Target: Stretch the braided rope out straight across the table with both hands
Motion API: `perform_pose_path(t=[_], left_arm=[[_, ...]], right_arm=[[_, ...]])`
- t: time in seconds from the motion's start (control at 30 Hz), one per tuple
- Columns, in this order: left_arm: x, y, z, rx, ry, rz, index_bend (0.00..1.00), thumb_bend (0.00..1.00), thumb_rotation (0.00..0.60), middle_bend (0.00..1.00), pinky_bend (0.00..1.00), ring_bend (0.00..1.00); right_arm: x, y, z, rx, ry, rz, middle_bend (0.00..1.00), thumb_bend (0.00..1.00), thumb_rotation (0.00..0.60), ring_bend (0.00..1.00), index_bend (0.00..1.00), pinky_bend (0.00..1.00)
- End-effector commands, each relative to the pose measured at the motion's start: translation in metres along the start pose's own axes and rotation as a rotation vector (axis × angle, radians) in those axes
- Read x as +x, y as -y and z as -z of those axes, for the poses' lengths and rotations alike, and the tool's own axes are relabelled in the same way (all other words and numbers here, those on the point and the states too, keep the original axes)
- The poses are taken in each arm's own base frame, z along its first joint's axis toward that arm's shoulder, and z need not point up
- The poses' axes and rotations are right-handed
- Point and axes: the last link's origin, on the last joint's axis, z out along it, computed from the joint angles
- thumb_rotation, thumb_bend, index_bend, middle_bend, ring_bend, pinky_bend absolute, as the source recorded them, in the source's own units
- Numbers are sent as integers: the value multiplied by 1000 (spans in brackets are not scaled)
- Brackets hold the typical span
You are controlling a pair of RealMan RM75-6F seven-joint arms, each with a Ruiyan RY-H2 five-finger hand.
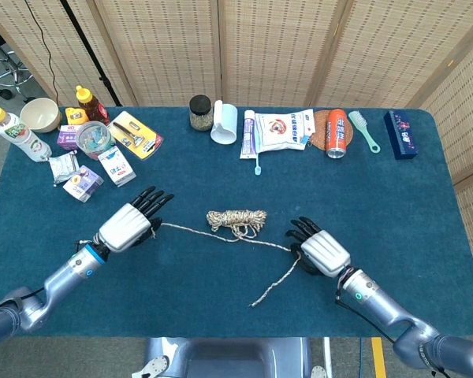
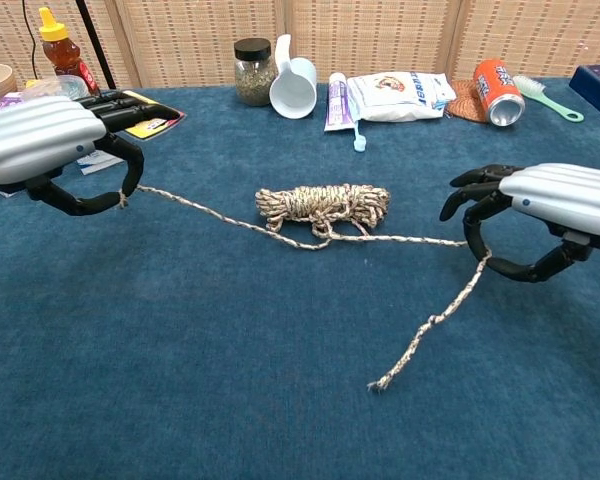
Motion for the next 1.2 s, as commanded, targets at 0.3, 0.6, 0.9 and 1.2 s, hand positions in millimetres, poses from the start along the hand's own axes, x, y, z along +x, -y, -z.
perform_pose_path(t=[0.3,0.6,0.9,1.2], left_arm=[[10,23,22,77,-16,-2,622,495,600,49,0,0],[16,47,41,167,-22,-2,622,496,600,52,0,0],[23,70,59,254,-35,-11,622,498,600,52,0,0],[33,90,70,314,-53,-33,622,498,600,52,0,0]], right_arm=[[12,-14,6,-58,-30,2,231,535,600,67,639,0],[19,-28,17,-112,-55,7,236,537,600,71,642,0],[26,-40,24,-159,-76,9,237,537,600,77,643,0],[30,-50,30,-199,-87,14,240,537,600,81,645,0]])
